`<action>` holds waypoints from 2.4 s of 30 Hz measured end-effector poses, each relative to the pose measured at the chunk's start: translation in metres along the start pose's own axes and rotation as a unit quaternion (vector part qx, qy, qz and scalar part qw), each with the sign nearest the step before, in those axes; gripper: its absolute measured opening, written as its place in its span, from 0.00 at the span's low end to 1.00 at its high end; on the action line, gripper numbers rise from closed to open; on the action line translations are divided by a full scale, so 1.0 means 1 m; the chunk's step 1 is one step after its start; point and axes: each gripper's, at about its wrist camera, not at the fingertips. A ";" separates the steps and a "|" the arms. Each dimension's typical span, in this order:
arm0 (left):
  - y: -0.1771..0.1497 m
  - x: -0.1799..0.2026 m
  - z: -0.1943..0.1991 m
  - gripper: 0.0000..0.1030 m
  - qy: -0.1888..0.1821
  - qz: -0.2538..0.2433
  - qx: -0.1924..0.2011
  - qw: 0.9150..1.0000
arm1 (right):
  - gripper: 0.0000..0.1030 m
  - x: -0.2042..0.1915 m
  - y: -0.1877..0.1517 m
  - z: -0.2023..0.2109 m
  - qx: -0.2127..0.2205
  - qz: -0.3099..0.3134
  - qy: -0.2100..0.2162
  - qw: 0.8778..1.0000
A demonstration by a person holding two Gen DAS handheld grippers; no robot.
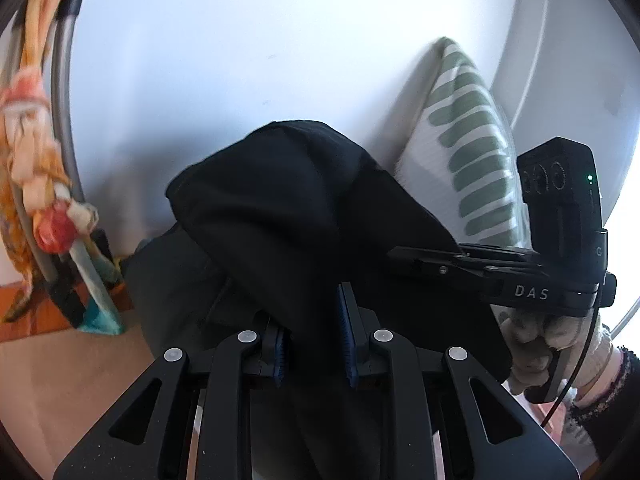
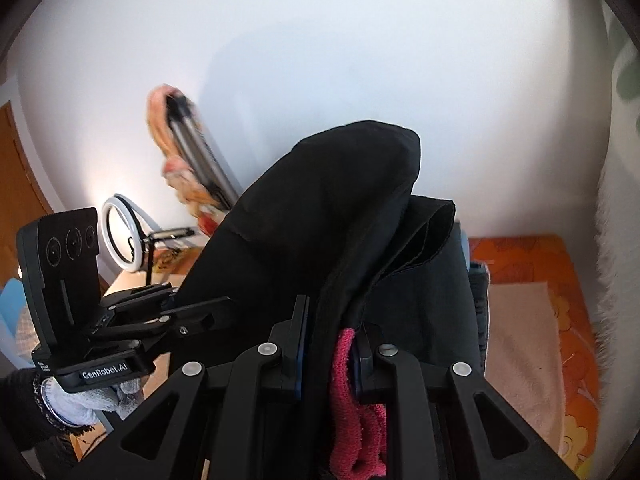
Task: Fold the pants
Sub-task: 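Carry the folded trousers with both tools onto the clothes stack, then open both tools and pull them back from the stack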
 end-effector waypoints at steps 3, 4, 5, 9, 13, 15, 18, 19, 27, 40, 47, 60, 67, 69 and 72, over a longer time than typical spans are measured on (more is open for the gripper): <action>-0.003 -0.007 0.001 0.20 0.014 0.004 -0.002 1.000 | 0.16 0.010 -0.002 -0.008 -0.015 -0.008 0.003 1.000; -0.003 -0.008 0.004 0.22 0.016 0.006 -0.002 1.000 | 0.18 0.011 0.001 -0.010 -0.016 -0.011 -0.003 1.000; -0.002 -0.007 0.004 0.25 0.020 0.006 -0.003 1.000 | 0.19 0.012 0.000 -0.010 -0.018 -0.011 -0.009 1.000; 0.000 -0.006 0.018 0.49 0.047 -0.011 -0.003 0.999 | 0.27 0.008 -0.002 -0.010 -0.020 -0.004 -0.059 0.998; 0.003 -0.001 0.034 0.57 0.056 -0.019 0.004 0.998 | 0.40 0.004 -0.005 -0.001 -0.015 -0.007 -0.127 0.992; 0.002 0.001 0.044 0.64 0.058 -0.016 0.008 0.998 | 0.40 0.002 -0.006 0.007 -0.013 -0.012 -0.135 0.991; 0.001 0.003 0.055 0.69 0.060 -0.011 0.008 0.998 | 0.50 -0.004 -0.011 0.018 -0.009 -0.014 -0.152 0.988; 0.000 0.004 0.059 0.70 0.062 -0.008 0.006 0.998 | 0.53 -0.008 -0.012 0.022 -0.006 -0.014 -0.152 0.988; -0.008 0.023 0.095 0.70 0.077 0.001 0.009 0.997 | 0.74 -0.037 -0.023 0.065 0.017 -0.018 -0.176 0.984; -0.042 0.086 0.194 0.79 0.083 -0.021 0.041 0.996 | 1.00 -0.118 -0.051 0.165 0.077 -0.012 -0.190 0.979; -0.072 0.122 0.240 0.80 0.098 -0.064 0.049 0.992 | 1.00 -0.163 -0.081 0.195 0.090 0.007 -0.183 0.979; -0.119 0.143 0.299 0.82 0.128 -0.070 0.064 0.987 | 1.00 -0.217 -0.129 0.227 0.105 0.002 -0.161 0.981; -0.141 0.139 0.308 0.83 0.147 -0.056 0.058 0.986 | 1.00 -0.242 -0.153 0.232 0.109 0.014 -0.165 0.980; -0.148 0.137 0.308 0.83 0.146 -0.055 0.056 0.986 | 1.00 -0.245 -0.160 0.231 0.109 0.011 -0.167 0.980; -0.157 0.135 0.307 0.83 0.145 -0.057 0.055 0.986 | 1.00 -0.245 -0.170 0.228 0.109 0.008 -0.182 0.977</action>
Point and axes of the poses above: each gripper's, at about its wrist camera, not at the fingertips, and z roughly against the way its jaws point, x to its right, y to its top, and after that the axes turned 15 degrees about -y, right-handed
